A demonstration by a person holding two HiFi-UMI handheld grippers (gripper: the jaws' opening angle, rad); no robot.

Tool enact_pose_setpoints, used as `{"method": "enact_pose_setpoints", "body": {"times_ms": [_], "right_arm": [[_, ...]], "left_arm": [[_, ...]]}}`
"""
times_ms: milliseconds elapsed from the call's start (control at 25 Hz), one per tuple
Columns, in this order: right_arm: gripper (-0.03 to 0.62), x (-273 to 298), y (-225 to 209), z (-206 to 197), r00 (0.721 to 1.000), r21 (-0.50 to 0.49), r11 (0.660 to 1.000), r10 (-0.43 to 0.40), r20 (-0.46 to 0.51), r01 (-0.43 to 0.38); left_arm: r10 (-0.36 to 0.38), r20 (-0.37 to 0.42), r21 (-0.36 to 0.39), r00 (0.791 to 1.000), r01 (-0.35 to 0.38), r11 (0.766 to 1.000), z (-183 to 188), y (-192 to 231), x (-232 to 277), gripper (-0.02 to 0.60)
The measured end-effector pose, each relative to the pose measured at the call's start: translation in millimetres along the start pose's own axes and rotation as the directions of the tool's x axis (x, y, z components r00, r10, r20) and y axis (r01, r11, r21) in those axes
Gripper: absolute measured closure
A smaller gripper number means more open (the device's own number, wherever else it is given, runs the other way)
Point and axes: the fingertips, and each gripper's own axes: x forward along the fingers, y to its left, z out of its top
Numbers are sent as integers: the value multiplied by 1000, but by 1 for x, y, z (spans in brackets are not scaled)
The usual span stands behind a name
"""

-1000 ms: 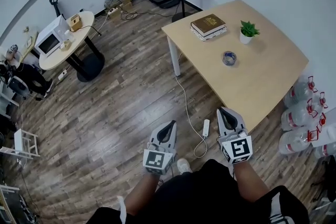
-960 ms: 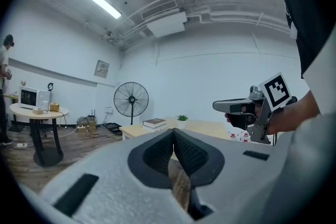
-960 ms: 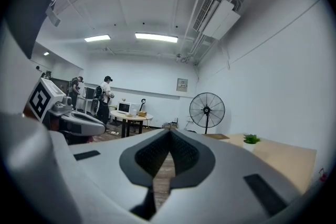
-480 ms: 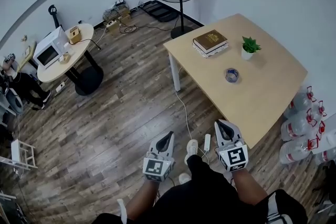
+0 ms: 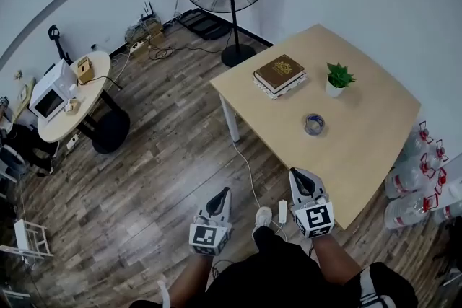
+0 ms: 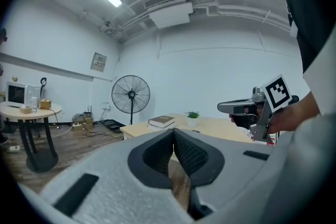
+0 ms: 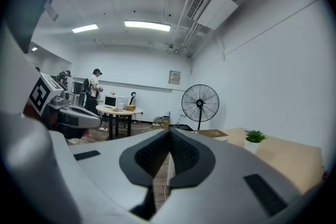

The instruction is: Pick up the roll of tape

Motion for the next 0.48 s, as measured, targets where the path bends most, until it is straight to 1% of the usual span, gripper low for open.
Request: {"method": "enact_pose_setpoints", "body": {"times_ms": [120,240,360,480], "right_arm": [[600,27,-26,3,1000,-12,1000,-18,-14,18],[600,51,-50,-3,998,-28,999,-32,-45,31],[600,69,-75,-7,996,-20,998,-55,-68,54],[600,81,-99,-9,994,5,996,-90,-67,90]], "left_arm": [[-28,5,14,1000,28,1000,11,10,38,578],[-61,6,22,998,61,998,19,17,75,578],[-101,20,55,995,100,993,26,22,112,578],[-120,35,38,992,119,992,38,26,148,578]]}}
